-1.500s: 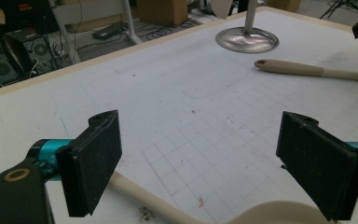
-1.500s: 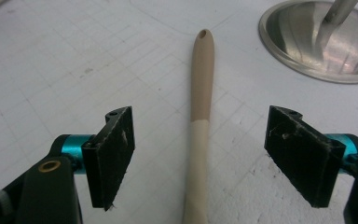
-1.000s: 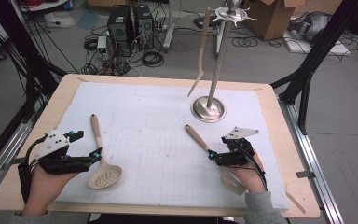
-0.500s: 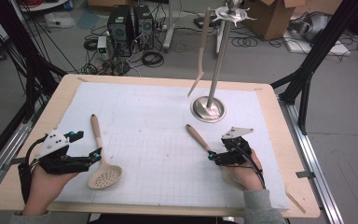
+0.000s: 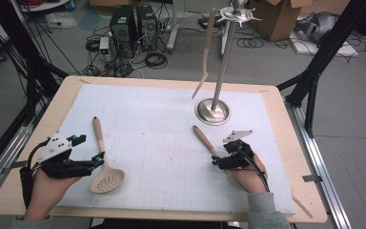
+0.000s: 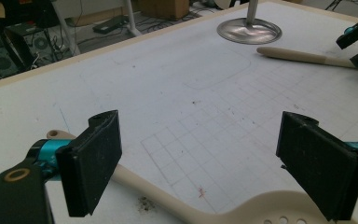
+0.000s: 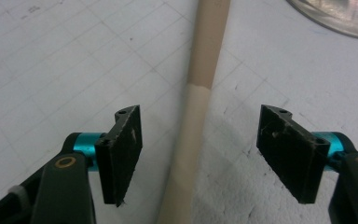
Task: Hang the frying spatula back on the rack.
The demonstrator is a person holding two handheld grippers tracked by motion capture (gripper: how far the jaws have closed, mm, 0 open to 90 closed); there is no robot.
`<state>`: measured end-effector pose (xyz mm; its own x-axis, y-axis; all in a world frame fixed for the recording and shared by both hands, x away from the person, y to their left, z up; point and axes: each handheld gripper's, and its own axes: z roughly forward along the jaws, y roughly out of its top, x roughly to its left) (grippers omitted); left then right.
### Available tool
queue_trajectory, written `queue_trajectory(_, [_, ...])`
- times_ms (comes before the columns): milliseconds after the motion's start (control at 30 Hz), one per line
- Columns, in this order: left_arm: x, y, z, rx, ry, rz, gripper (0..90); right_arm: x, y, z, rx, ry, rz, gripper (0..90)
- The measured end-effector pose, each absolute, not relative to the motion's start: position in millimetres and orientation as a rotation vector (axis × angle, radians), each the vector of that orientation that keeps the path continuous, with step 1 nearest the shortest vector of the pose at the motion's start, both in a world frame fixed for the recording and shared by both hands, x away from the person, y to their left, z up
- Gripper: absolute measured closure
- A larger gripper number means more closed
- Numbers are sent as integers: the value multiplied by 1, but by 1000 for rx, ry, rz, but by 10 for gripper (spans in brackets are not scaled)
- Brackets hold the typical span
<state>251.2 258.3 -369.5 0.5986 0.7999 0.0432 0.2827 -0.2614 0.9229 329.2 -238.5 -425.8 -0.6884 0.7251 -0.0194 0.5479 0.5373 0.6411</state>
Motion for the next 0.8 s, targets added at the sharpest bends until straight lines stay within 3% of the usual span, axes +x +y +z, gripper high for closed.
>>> queue_trajectory(800, [249,260,-371,1820,890,648,145,329,-239,-429,1157,2551,820,503])
